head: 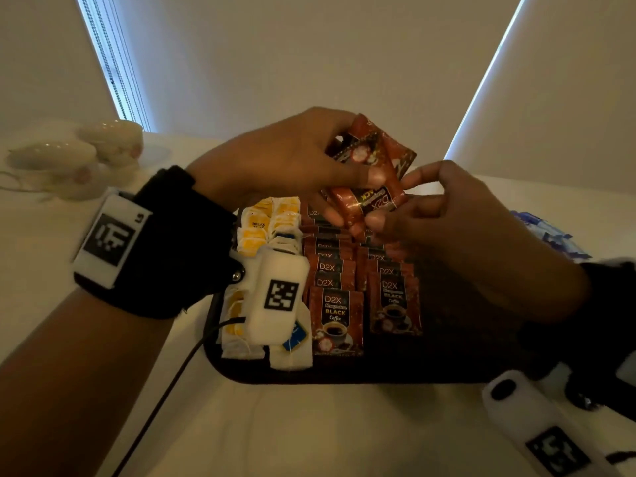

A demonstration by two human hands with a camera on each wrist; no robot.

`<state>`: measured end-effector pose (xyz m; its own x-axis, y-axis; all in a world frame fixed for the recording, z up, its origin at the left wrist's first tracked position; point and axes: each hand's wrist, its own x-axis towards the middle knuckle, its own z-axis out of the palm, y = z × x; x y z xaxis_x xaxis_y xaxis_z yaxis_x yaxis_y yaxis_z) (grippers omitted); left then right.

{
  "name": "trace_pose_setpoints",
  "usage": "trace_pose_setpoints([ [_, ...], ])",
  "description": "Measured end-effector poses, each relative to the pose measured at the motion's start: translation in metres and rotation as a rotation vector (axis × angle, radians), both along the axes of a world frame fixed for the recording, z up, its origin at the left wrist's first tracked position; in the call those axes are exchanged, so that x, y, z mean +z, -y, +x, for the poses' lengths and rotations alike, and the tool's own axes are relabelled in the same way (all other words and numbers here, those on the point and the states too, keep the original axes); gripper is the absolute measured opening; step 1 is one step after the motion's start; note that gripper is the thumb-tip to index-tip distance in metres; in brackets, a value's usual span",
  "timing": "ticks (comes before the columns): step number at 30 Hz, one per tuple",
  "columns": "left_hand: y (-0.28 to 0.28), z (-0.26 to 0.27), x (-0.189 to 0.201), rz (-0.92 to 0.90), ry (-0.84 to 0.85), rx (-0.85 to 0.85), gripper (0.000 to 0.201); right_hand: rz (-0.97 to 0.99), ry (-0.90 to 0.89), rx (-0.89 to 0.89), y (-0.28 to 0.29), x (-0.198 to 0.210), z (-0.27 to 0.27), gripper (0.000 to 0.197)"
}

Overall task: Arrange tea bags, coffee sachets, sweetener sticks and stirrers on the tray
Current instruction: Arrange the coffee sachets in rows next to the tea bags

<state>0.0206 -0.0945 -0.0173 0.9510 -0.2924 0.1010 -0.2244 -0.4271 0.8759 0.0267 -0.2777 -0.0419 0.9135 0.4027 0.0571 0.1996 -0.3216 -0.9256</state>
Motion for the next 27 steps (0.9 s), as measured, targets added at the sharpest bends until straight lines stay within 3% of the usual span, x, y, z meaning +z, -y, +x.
trace_pose_setpoints([
  [5,-0.004,0.001,0.001,0.076,0.031,-0.004,0.043,0.067,-0.062,-0.026,0.004,0.002,0.003,0.041],
  [10,-0.007,-0.001,0.002,0.142,0.064,-0.036,0.034,-0.016,-0.046,0.033,0.017,0.008,0.006,0.005],
  [13,-0.011,0.0,0.003,0.178,0.062,-0.043,0.026,0.026,-0.051,0.01,0.028,0.012,0.01,0.009],
  [19,-0.017,0.003,0.001,0.291,0.039,-0.063,0.023,-0.117,-0.077,-0.023,0.045,0.006,0.019,0.01],
  [22,-0.02,0.004,0.003,0.292,0.051,0.021,0.015,-0.341,-0.084,0.062,0.051,0.003,0.021,0.008],
  [25,-0.022,0.004,0.005,0.273,0.067,0.118,0.017,-0.762,0.166,0.224,0.053,-0.008,0.024,0.022],
  [27,-0.022,0.004,0.006,0.271,0.062,0.132,0.019,-0.94,0.278,0.305,0.047,-0.015,0.021,0.026],
])
